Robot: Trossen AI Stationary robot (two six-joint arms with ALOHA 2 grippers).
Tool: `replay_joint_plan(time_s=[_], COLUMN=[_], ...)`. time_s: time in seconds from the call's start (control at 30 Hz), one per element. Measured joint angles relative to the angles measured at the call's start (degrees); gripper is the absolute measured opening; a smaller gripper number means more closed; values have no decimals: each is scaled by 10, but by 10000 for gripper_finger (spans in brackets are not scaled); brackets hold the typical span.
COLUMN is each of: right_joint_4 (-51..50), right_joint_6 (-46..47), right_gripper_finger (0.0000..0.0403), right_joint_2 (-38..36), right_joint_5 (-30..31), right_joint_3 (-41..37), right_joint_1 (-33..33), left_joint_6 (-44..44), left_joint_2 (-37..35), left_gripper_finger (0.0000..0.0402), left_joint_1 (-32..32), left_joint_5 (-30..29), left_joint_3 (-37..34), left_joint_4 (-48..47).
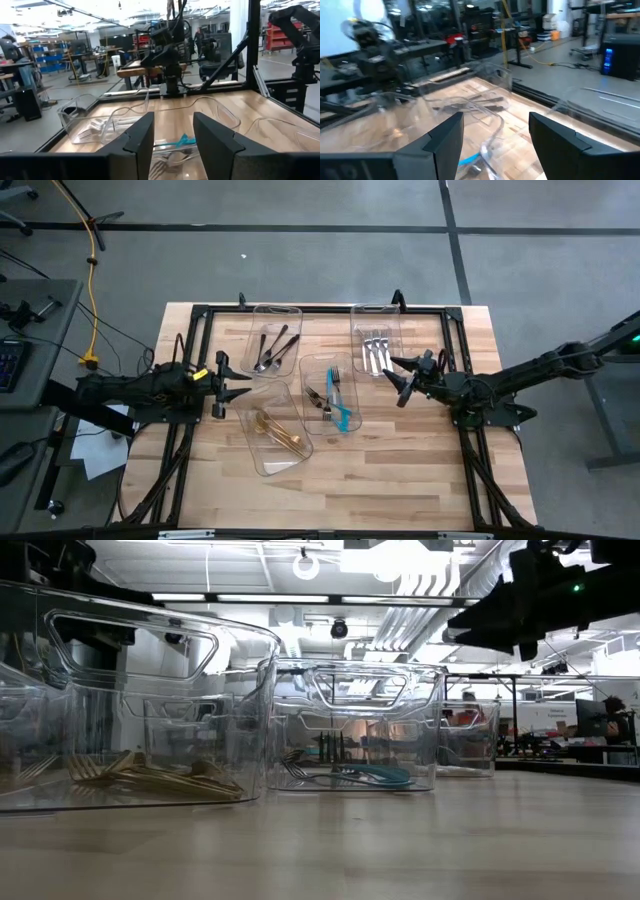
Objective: Sort silverware by color (type)
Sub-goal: Return to Home Position
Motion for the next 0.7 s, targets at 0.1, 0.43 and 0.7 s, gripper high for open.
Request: replay_joint_plan(time_s=[0.1, 0.43, 0.7], right_joint_4=[-10, -143, -312], right_joint_6=[-15, -63, -34], right_gripper_finger=[220, 220, 220], right_joint_2=[-27, -217, -361], right_joint_5=[-18, -47, -137], right_joint_3=[0, 0, 0], right_joint_1=[0, 0, 0], left_joint_6=[-3, -23, -32], left_joint_2=[0, 1, 1], left_gripper_finger=[120, 111, 112], left_joint_1=[0, 0, 0], left_joint_5=[-1, -7, -20], left_joint_3=[0, 0, 0], left_joint_4=[0, -14, -15])
